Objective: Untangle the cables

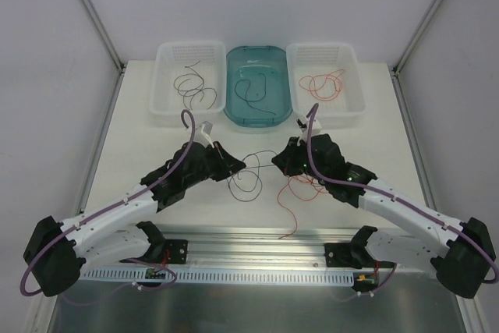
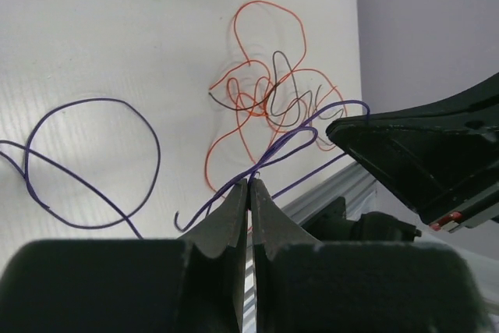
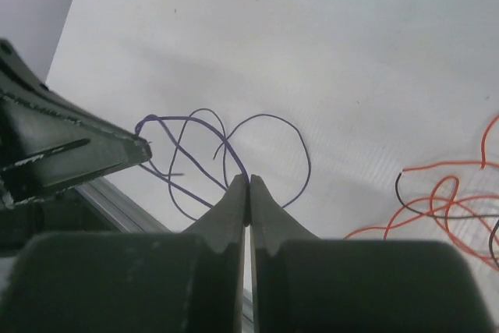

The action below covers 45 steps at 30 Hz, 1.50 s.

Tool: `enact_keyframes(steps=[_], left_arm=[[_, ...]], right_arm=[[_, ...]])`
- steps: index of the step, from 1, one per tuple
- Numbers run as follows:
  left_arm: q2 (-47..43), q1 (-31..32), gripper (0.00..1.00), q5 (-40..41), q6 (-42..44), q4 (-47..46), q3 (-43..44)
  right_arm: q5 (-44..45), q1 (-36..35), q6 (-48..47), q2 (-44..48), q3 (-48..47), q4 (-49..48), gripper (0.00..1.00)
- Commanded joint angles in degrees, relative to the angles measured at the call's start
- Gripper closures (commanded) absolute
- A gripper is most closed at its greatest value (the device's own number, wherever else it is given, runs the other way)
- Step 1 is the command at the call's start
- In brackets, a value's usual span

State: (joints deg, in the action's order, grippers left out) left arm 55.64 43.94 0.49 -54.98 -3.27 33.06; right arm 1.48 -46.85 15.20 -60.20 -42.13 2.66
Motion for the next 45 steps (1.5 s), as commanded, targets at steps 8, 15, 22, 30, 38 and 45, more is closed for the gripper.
enact_keyframes(steps=[8,15,22,30,38,45], left_arm=[[-2.7,-1.1,1.00,8.3,4.7,7.9,-1.5],[2.1,-1.1,1.00,-0.2,15.7,8.1,3.7],[4.5,-1.1,1.00,-6.6,19.3,8.2,6.1],[3.4,-1.1,1.00,-3.2,27.3,13.7,15.4],[6.1,-1.1,1.00,5.0,40.5,21.3,32.7],[16.2,-3.3,1.00,12.9,49.5,21.4,55.3]], right_arm=[[7.3,-0.4,4.9,-1.0,0.0,6.8,0.68],[-4.9,-1.2,-14.4,-3.7,-8.8,14.0,0.49],[-14.9,-1.1,-23.4,-8.6,-13.2,13.6,0.48],[-14.1,-1.1,-22.1,-7.5,-11.0,11.1,0.39],[-2.2,-1.1,-19.9,6.9,-5.4,12.2,0.26],[10.6,-1.1,-19.2,18.7,-2.3,16.2,0.12]])
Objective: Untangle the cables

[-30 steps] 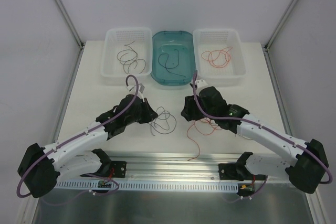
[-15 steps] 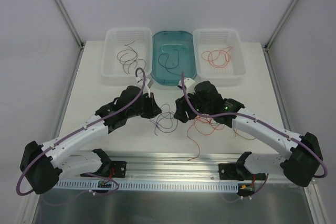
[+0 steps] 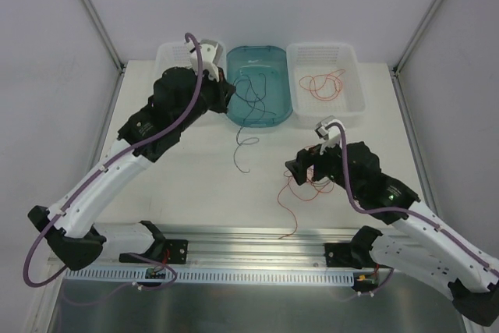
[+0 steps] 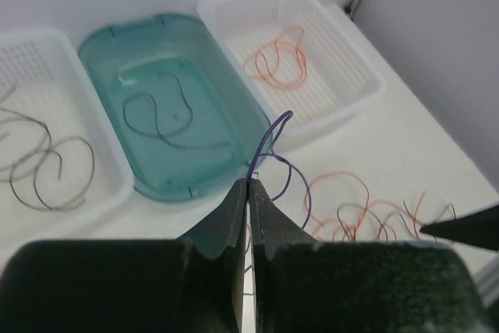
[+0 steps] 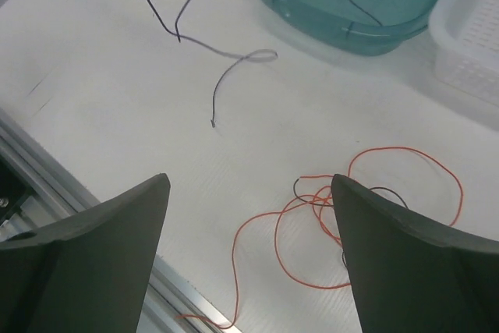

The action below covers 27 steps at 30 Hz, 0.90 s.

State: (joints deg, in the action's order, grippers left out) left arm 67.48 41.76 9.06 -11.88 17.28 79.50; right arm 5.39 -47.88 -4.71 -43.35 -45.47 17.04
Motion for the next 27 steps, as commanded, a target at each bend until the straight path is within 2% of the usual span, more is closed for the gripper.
enact_keyframes(steps=[1,2,4,5,7,8,10,11,13,19,23,27], left_arm=[[5.9,-1.2,1.00,3.7,7.0,0.8,12.0],[9.4,-1.2,1.00,3.5,8.4,0.9,18.8],[13.3,-1.4,1.00,4.2,10.9,1.1,25.8],[17.0,-1.6,1.00,4.2,11.3,1.2,32.7],[20.7,-1.8,1.00,4.2,14.4,1.4,39.5],[24.0,-1.9,1.00,4.5,15.2,1.4,46.1],[27.2,-2.3,1.00,5.6,16.6,1.3,52.6],[30.3,-3.1,1.00,5.8,17.7,1.2,58.4],[33.9,-4.1,1.00,5.3,18.6,-0.2,62.9],[36.8,-8.1,1.00,2.5,17.9,-8.6,63.8],[37.1,-9.8,1.00,0.7,17.6,-14.3,59.8],[39.6,-11.9,1.00,-1.5,13.7,-14.8,56.3]], right_arm=[[7.1,-0.1,0.9,2.4,1.2,2.3,0.09],[8.1,0.0,1.5,3.1,1.3,3.6,0.09],[8.8,-0.1,1.6,4.0,1.4,4.6,0.06],[9.5,0.0,2.1,5.0,1.7,5.4,0.05],[10.5,0.0,2.6,6.1,2.1,5.8,0.00],[11.2,-0.1,2.9,6.6,2.1,6.3,0.01],[11.6,-0.1,3.1,7.5,2.1,7.0,0.00],[11.7,-0.1,3.1,7.8,1.9,7.7,0.01],[12.1,-0.1,3.1,7.7,1.4,8.6,0.00],[14.0,-0.1,3.2,8.4,1.2,11.0,0.00],[14.8,-0.1,3.3,8.7,1.4,11.8,0.00],[15.8,0.0,3.6,8.0,2.1,12.2,0.00]])
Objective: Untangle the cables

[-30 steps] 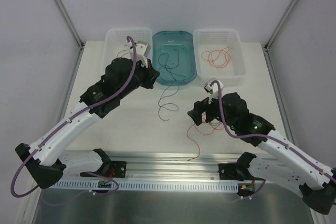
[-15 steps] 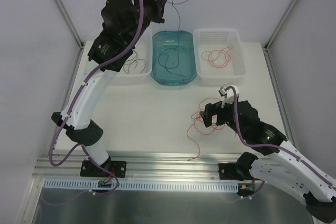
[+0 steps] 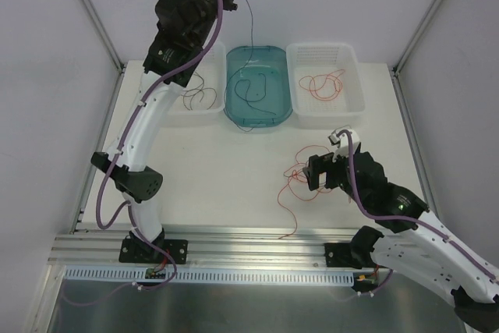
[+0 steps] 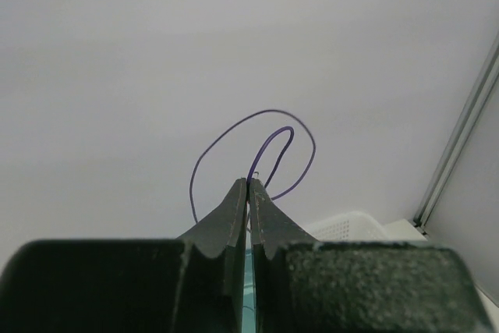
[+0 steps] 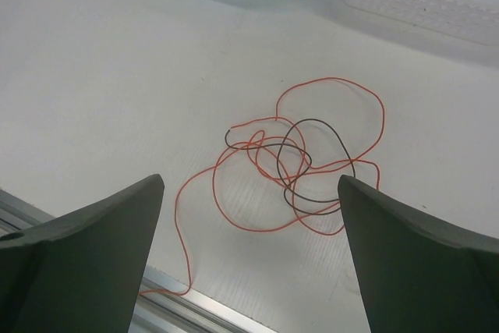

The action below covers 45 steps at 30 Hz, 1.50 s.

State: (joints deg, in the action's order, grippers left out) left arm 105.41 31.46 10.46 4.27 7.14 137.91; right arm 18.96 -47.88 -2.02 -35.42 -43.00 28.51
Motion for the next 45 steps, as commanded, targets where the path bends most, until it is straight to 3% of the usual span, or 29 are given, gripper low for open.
enact_keyframes(steps=[1,13,15,17,18,21,25,30,36,40,45], left_arm=[[2.9,-1.8,1.00,-3.2,-3.7,-4.8,-4.6],[16.3,-3.4,1.00,-2.7,-9.5,-5.2,-19.2],[17.8,-3.4,0.96,-2.3,-10.2,-5.1,-20.4],[19.0,-3.4,0.83,-1.8,-10.4,-4.7,-22.1],[17.9,-3.4,0.60,-1.9,-11.1,-4.5,-22.9],[11.4,-3.2,0.21,-3.6,-13.0,-4.5,-27.6],[1.3,-1.8,0.01,-2.1,-14.9,-4.2,-36.7],[-11.7,-0.3,0.01,0.1,-23.1,-4.1,-51.0],[-20.9,2.5,0.05,3.2,-30.2,-5.4,-70.9],[-22.6,3.8,0.12,4.7,-31.8,-13.7,-83.4],[-18.9,3.9,0.25,8.8,-29.9,-32.2,-92.2]], right_arm=[[2.2,0.0,1.1,0.0,-0.2,0.9,0.00],[2.9,0.0,1.4,0.2,1.6,2.0,0.00],[3.1,0.0,1.4,0.3,1.7,2.2,0.00],[3.1,0.0,1.5,0.4,1.6,2.7,0.00],[2.9,0.0,1.6,0.5,1.6,2.7,0.00],[2.7,-0.1,1.8,1.1,1.8,3.0,0.00],[2.7,0.0,1.8,1.5,2.4,2.4,0.00],[2.7,0.1,1.9,3.1,3.4,2.5,0.01],[2.3,0.0,3.4,6.8,4.9,2.9,0.01],[2.4,0.1,3.9,8.3,5.8,3.0,0.00],[1.6,-0.1,4.6,10.0,6.7,3.2,0.01]])
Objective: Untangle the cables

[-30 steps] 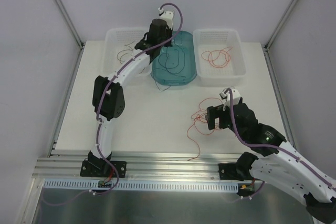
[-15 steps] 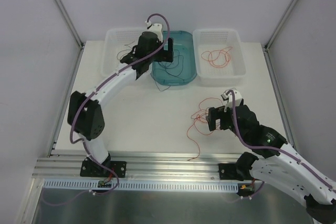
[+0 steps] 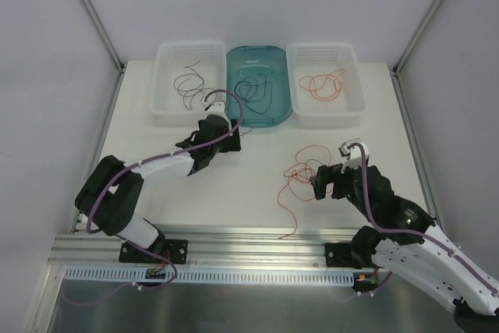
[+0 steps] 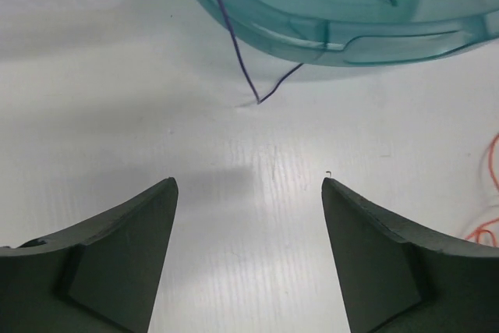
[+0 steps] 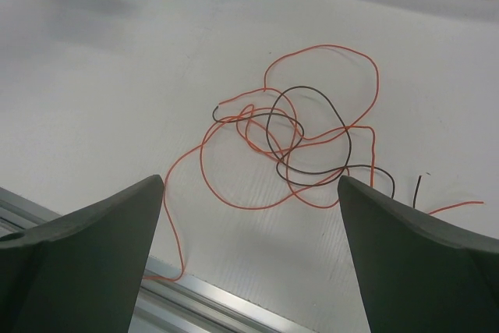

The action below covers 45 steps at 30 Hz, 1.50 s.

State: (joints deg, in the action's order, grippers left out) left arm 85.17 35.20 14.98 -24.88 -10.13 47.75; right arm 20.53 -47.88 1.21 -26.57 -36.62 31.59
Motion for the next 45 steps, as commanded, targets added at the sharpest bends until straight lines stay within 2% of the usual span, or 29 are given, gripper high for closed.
enact_keyframes(steps=[1,6,10,19,20,23,24,28,29,32,35,37,40,43,45], left_arm=[[2.2,0.1,0.27,4.5,-0.3,-16.7,-3.2],[8.9,0.1,0.38,5.3,3.0,-26.2,-3.9],[12.9,0.0,0.50,5.8,4.1,-27.8,-1.7],[16.1,-1.4,0.52,4.4,3.6,-28.5,2.0],[16.4,-1.5,0.54,4.4,3.8,-28.5,2.3],[17.0,-1.5,0.64,3.8,3.7,-28.5,3.0],[17.0,-1.6,0.72,3.9,3.6,-28.5,2.9],[16.1,-1.5,0.93,3.6,3.0,-28.0,1.9],[15.3,-1.5,0.95,3.0,2.4,-27.8,1.5],[12.8,-1.6,1.00,2.3,0.7,-24.8,-0.3],[8.6,-1.6,1.00,1.1,-0.4,-16.4,-0.5],[6.4,-1.6,1.00,-0.4,-0.4,-7.2,1.7],[2.1,-1.5,1.00,-4.3,0.9,5.0,7.8],[1.5,-1.6,1.00,-8.4,2.3,11.7,16.3],[2.5,-2.0,1.00,-8.4,2.5,12.4,22.3]], right_arm=[[0.0,0.0,1.3,1.5,0.4,0.3,0.00],[0.9,0.1,1.1,2.6,0.2,1.2,0.00],[1.2,0.0,0.9,2.1,0.0,1.3,0.00],[1.4,0.0,0.5,0.6,-0.3,1.3,0.00],[1.4,0.0,0.6,0.6,-0.4,1.3,0.00],[1.6,0.0,0.5,0.6,-0.6,1.5,0.00],[1.7,0.0,0.5,0.7,-0.6,1.6,0.00],[2.1,0.1,0.5,0.9,-1.0,1.9,0.00],[2.1,0.1,0.4,0.9,-1.2,1.8,0.01],[2.0,0.1,0.4,1.0,-1.5,1.9,0.00],[1.7,0.0,0.5,1.4,-1.6,2.0,0.00],[1.5,0.0,0.5,2.1,-1.7,2.0,0.00],[1.6,0.0,0.5,2.8,-1.8,2.2,0.00],[1.9,0.1,0.5,3.1,-2.0,2.7,0.00],[2.1,0.0,0.8,2.9,-2.1,3.1,0.00]])
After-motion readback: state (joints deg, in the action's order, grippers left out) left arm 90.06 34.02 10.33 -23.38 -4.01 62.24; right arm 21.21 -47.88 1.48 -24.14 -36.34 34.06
